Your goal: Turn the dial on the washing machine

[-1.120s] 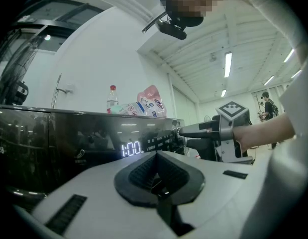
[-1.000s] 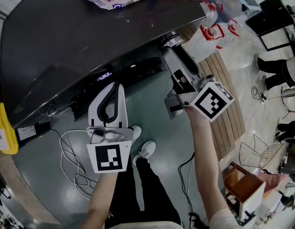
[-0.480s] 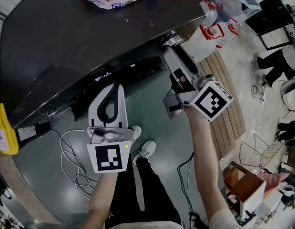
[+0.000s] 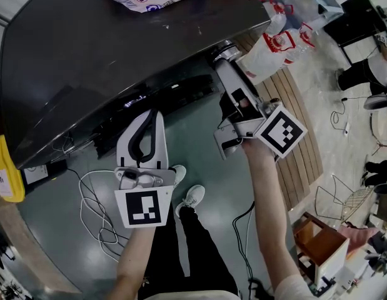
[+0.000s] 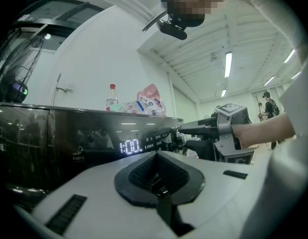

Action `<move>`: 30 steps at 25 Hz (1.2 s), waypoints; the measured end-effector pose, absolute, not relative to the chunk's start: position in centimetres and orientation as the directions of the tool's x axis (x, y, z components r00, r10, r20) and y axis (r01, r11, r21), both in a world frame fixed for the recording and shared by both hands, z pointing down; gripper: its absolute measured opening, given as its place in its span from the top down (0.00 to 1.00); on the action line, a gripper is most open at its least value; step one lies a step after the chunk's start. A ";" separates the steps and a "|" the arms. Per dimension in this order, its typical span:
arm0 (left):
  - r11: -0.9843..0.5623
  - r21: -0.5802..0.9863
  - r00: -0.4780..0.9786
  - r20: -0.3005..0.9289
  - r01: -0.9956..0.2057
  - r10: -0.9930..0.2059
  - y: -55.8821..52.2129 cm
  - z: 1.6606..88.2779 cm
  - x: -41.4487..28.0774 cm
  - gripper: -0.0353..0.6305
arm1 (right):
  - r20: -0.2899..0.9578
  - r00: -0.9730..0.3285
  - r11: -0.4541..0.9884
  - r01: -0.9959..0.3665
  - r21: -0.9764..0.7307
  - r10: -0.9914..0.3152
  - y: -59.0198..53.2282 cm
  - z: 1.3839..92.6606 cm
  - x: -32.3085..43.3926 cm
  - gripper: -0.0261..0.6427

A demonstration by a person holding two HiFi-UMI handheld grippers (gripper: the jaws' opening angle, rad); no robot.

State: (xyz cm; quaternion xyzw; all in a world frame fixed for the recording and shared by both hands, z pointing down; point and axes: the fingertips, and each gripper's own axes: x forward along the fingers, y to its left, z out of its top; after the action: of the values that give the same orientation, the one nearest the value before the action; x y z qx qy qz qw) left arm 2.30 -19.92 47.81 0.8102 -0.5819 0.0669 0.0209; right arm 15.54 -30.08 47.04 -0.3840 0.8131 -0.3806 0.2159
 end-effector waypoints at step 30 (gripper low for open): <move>-0.313 -0.048 0.305 0.126 -0.948 -0.944 -20.3 47.5 2.4 0.95 | -0.122 -0.624 0.282 -0.165 -0.945 -0.772 -30.2 47.6 15.7 0.55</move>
State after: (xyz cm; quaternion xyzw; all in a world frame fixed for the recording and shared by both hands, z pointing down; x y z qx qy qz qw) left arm 2.38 -20.33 47.48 0.8077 -0.5857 0.0651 0.0176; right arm 15.71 -30.19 47.58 -0.3151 0.7432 -0.5094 0.2980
